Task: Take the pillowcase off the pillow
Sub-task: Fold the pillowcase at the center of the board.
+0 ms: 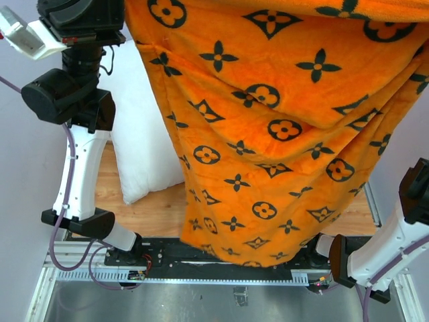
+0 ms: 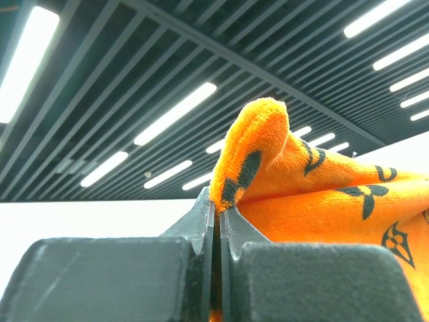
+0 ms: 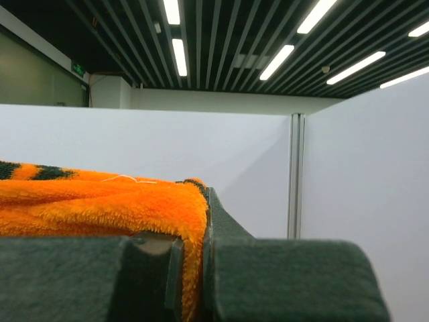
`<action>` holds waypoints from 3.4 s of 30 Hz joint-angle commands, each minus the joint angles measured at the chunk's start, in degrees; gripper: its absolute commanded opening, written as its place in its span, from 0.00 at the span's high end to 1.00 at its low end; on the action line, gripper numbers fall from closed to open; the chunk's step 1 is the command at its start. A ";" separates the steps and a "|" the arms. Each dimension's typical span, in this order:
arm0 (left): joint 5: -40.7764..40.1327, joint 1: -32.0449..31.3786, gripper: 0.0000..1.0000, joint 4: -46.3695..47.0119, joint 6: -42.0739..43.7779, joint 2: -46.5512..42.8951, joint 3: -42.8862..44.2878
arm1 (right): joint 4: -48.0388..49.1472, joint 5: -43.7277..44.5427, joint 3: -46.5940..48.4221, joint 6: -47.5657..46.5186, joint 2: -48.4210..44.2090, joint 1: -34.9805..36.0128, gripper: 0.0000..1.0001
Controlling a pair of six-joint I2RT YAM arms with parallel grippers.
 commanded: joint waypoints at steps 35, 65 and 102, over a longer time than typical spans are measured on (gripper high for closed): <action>-15.19 -1.80 1.00 4.28 5.91 60.36 21.78 | 22.62 -1.27 -41.72 6.61 26.92 -0.77 0.99; -19.04 -1.88 1.00 13.87 6.91 61.35 13.06 | 13.57 -5.57 -25.72 4.27 38.74 -1.04 0.99; -20.55 -14.92 1.00 58.81 23.54 12.28 -93.58 | 6.53 2.01 -98.53 22.10 -18.37 -4.11 0.99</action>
